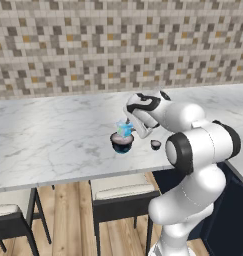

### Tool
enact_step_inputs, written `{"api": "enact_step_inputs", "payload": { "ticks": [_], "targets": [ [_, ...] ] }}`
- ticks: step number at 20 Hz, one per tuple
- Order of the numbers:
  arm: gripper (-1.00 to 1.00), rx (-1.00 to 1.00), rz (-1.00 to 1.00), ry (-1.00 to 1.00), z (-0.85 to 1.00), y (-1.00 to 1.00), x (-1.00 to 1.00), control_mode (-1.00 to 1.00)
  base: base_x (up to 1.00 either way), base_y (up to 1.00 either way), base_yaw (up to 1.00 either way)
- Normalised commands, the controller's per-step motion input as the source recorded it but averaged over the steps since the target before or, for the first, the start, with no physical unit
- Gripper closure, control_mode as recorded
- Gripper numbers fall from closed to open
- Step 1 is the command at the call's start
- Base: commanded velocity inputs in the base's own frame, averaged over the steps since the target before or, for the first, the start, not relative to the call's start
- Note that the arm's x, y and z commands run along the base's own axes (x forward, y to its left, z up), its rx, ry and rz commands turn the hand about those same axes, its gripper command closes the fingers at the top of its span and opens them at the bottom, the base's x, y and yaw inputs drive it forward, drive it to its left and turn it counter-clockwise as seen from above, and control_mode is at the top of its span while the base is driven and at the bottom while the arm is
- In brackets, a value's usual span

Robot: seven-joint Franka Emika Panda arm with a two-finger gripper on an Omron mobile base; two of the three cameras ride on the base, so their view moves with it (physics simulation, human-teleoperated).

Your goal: Stack the yogurt containers by placing the smaller containers on top of the larger containers.

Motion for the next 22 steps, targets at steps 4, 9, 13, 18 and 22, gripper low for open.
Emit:
{"api": "enact_step_inputs", "payload": {
  "ticks": [4,9,13,18,22],
  "targets": [
    [1.0,0.0,0.0,-0.04,-0.13,0.0,0.04,-1.0,0.0,0.0,0.0],
    [1.0,0.0,0.01,-0.04,-0.13,0.0,0.06,-1.0,0.0,0.0,0.0],
    [1.0,0.0,0.01,-0.06,-0.11,0.0,0.01,-1.0,0.0,0.0,0.0],
    [1.0,0.0,0.01,-0.06,-0.1,0.0,0.0,-1.0,0.0,0.0,0.0],
    [1.0,0.0,0.0,-0.05,-0.1,0.0,0.0,-1.0,0.0,0.0,0.0]
  ]
}}
